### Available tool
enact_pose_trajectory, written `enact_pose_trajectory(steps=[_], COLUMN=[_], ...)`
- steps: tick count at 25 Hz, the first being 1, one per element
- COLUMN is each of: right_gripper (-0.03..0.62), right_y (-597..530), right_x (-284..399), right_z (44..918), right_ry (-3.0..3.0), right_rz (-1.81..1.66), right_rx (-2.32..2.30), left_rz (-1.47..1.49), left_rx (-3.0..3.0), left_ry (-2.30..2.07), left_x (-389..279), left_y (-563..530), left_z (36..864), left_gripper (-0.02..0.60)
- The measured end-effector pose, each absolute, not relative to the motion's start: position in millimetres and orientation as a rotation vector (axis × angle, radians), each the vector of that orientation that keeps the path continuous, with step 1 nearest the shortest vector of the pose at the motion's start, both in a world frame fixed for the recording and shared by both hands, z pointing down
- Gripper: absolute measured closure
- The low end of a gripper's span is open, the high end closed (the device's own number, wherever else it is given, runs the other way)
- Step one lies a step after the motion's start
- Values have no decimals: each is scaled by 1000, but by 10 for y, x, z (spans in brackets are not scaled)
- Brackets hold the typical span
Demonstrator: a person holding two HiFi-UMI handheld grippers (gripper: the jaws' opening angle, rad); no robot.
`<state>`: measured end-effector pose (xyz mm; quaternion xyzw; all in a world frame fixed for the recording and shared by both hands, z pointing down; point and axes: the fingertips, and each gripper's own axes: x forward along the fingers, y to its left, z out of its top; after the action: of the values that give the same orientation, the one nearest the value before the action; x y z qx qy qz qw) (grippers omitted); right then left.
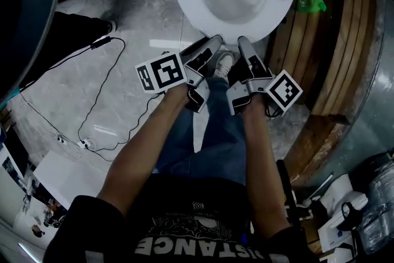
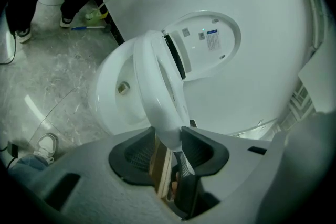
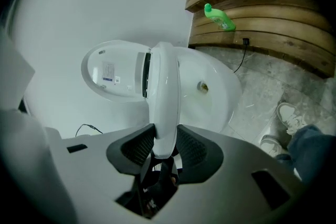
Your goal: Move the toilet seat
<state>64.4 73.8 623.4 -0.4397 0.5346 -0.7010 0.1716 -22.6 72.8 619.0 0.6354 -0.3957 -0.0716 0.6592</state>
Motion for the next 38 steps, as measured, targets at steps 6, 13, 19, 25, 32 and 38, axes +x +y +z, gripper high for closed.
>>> enact_pose_trajectory(steps=[6,13,19,25,32,38], right_gripper=[464,467,467,467,467,467], right_y=[674,547,404,309,132,-34], right_x=[682,641,627,595,559,588], right_z=[5745,5276,4912,4586,4252,4055], right_ry=[1517,1575,1666,1741,1797,1909], right_rz=[-1979,-1965,-1942,-1932,-1911,-1870], right_rx=[-1227,-1199,-1176,-1113,-1009,-1015], left_rz=[-207,-256,-282,-316,-347,-375], left_rx=[1435,1445,1463,1487,1517,1556], left_ry=[-903,-924,-946,-983,-1026,-1052], left_x=[-201,-256,-288,-327,-328,-338], left_y=[660,524,372,269,123,-34], left_z=[5707,5232,4858,4525,4206,3963], left_gripper=[423,425,425,425,425,425])
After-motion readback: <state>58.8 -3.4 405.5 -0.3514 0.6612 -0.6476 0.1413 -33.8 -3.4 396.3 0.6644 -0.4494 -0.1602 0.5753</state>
